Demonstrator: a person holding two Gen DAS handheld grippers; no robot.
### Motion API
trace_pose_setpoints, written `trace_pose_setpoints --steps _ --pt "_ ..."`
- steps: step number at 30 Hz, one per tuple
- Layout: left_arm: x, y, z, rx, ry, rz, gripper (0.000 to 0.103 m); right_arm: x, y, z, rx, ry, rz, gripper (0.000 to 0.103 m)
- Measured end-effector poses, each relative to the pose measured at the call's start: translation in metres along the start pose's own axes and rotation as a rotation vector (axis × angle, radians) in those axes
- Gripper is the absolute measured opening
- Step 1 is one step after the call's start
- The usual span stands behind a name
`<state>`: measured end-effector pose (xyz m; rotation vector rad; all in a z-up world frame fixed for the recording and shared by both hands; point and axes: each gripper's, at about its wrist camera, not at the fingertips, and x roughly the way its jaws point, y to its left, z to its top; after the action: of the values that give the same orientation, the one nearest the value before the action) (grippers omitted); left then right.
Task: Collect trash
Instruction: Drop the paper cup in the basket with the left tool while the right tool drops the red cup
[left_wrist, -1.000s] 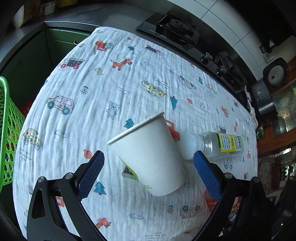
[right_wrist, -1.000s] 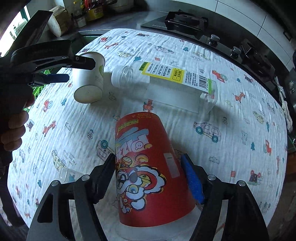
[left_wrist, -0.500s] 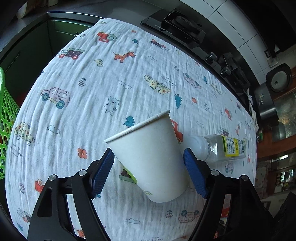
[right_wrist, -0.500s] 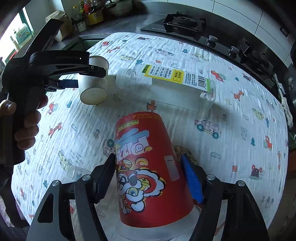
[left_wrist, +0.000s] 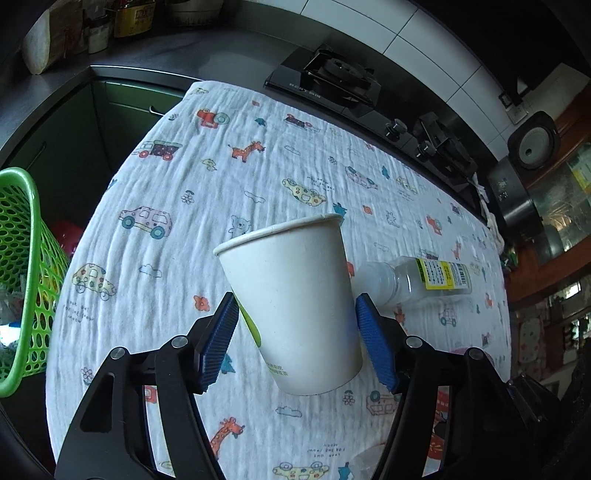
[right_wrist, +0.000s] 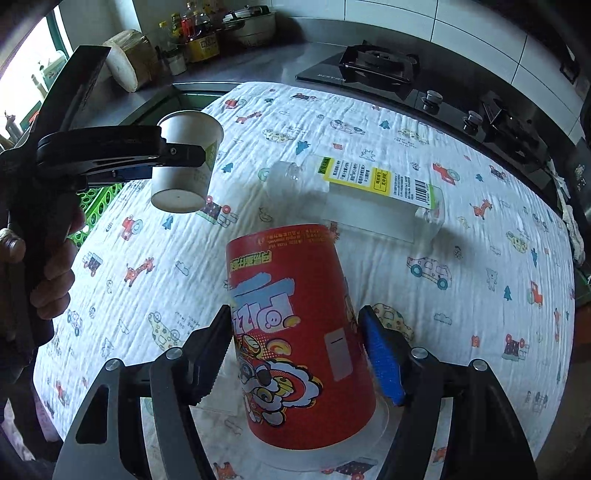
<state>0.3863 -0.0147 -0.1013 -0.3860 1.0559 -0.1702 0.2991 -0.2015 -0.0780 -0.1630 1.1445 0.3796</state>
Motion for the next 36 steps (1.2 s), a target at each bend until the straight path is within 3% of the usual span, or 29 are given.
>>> trace_pose_setpoints --steps 10,19,26,36 --pt "-0.065 0.033 -0.004 0.065 -0.12 0.089 0.064 -0.008 0.04 0.024 -0.046 -0.043 0.04 0.066" --pt "-0.112 0.089 -0.009 0.065 -0.194 0.21 0.064 -0.009 0.09 0.049 -0.114 -0.072 0.071 0.066" --pt "-0.133 0.151 -0.013 0.026 -0.207 0.32 0.064 -0.005 0.142 0.077 -0.158 -0.094 0.117 0.066" --pt "-0.143 0.248 -0.02 -0.089 -0.162 0.401 0.064 0.01 0.225 0.115 -0.229 -0.107 0.187 0.066"
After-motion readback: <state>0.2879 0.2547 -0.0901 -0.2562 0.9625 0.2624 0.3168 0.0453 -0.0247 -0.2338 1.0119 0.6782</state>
